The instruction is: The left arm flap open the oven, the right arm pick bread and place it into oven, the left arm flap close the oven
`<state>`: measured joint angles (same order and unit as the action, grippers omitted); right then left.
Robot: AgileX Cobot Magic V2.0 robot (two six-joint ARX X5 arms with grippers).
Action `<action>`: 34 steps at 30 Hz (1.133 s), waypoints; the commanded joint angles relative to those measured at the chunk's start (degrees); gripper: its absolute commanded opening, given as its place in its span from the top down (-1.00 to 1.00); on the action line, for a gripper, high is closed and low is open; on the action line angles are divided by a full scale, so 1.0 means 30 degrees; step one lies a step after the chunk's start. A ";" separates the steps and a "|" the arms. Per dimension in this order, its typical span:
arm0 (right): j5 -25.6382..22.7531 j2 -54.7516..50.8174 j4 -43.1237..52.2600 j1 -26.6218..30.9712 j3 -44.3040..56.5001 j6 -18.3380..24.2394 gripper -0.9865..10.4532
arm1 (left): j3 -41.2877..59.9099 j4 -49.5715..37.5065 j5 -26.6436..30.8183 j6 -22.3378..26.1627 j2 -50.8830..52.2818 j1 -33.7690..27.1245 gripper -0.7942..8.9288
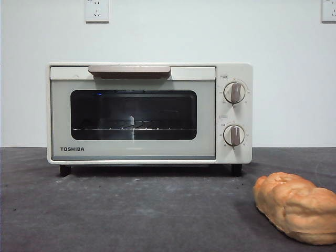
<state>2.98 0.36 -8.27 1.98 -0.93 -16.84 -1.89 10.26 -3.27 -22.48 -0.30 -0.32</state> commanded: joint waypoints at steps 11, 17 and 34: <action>0.1020 0.0386 -0.0277 0.0029 -0.3315 -0.1698 0.82 | -0.2987 0.0466 -0.2404 -0.2404 -0.0423 -0.0015 0.80; 0.1690 0.2200 -0.1581 0.0029 -0.6564 -0.1304 0.82 | -0.5916 0.2113 -0.2535 -0.1727 -0.1982 -0.0015 0.80; 0.9566 1.0025 -1.0185 -0.0306 -1.4600 0.3577 0.82 | -1.4302 0.9675 -0.8284 0.4328 -1.0163 0.0087 0.80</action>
<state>30.98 29.74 -38.44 1.32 -43.72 -8.34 -43.53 38.94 -27.18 -12.58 -29.98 -0.16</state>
